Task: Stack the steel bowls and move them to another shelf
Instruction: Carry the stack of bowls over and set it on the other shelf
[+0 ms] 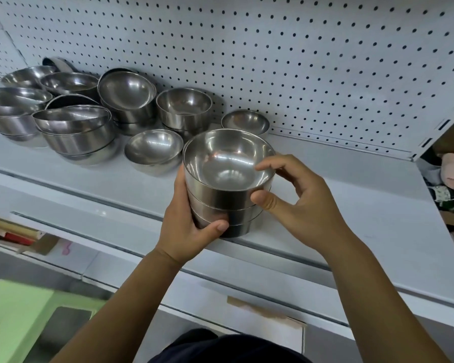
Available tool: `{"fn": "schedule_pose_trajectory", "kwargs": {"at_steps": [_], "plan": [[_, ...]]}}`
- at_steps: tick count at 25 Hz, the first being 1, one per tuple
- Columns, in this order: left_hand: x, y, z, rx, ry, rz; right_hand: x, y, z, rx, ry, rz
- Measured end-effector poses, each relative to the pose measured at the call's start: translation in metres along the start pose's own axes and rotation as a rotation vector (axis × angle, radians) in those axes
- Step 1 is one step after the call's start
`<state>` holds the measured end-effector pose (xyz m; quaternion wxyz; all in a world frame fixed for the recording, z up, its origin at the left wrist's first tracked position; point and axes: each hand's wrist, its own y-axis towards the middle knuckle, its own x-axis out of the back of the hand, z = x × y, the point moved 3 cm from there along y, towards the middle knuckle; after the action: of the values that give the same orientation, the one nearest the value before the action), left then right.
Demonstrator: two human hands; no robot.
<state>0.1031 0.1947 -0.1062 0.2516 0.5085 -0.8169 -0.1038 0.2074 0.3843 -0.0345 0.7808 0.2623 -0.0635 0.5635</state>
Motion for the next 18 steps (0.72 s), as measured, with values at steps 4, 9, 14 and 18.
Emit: {"fn": "schedule_pose_trajectory", "kwargs": {"at_steps": [4, 9, 14, 18], "plan": [[0.001, -0.001, -0.004, 0.011, -0.045, 0.046, -0.002, -0.001, 0.003, -0.022, 0.029, 0.027], [0.012, -0.01, -0.023, 0.076, -0.081, 0.042, -0.002, -0.004, -0.002, -0.043, 0.094, 0.035], [0.009, -0.008, -0.034, 0.092, 0.005, 0.029, -0.004, -0.013, -0.024, -0.141, 0.197, 0.076], [-0.005, 0.007, -0.041, 0.11, 0.024, 0.118, 0.005, -0.015, -0.035, -0.178, 0.197, 0.069]]}}
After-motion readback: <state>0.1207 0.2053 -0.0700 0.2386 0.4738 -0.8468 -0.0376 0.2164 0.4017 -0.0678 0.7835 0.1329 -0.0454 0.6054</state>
